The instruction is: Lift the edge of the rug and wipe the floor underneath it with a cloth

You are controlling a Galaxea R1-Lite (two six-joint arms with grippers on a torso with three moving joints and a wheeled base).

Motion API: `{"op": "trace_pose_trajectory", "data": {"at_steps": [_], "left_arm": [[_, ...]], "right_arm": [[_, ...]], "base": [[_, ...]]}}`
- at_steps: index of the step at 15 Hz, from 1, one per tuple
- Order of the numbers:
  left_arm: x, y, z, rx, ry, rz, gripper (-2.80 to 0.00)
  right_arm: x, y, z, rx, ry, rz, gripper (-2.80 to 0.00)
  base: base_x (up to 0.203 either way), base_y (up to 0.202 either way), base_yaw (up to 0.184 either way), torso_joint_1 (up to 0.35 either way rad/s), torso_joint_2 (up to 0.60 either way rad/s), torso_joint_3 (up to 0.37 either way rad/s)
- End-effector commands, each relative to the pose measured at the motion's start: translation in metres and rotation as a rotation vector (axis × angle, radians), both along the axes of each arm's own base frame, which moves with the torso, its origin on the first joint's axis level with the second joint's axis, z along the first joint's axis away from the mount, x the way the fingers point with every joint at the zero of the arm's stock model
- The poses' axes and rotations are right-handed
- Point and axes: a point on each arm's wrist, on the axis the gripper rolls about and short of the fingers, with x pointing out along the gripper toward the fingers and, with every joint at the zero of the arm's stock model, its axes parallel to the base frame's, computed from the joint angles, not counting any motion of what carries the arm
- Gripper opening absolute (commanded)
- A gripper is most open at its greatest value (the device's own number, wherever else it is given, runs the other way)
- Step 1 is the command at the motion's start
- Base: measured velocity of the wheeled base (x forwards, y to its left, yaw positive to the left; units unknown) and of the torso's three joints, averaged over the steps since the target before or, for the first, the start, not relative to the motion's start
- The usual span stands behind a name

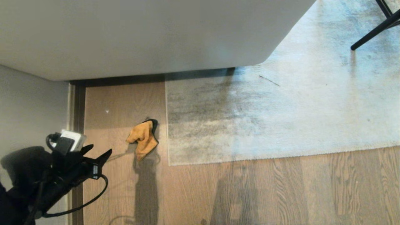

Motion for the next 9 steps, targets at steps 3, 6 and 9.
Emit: {"op": "trace_pose_trajectory", "data": {"at_steps": [3,6,9], "left_arm": [[-0.04,0.007,0.036,-0.005,-0.169,0.055,-2.8],[-0.053,0.006,0.053,-0.032,-0.262,0.063,-2.8],[-0.076,0.003,0.072,-0.049,-0.348,0.07,-2.8]], "right_arm": [[0.0,0.0,0.0,-0.001,0.001,0.001,-2.8],[0.0,0.0,0.0,-0.001,0.0,0.0,-2.8],[0.0,0.0,0.0,-0.001,0.001,0.001,-2.8]], "base": [[0.0,0.0,0.0,0.0,0.0,0.0],[0.0,0.0,0.0,0.0,0.0,0.0],[0.0,0.0,0.0,0.0,0.0,0.0]]}}
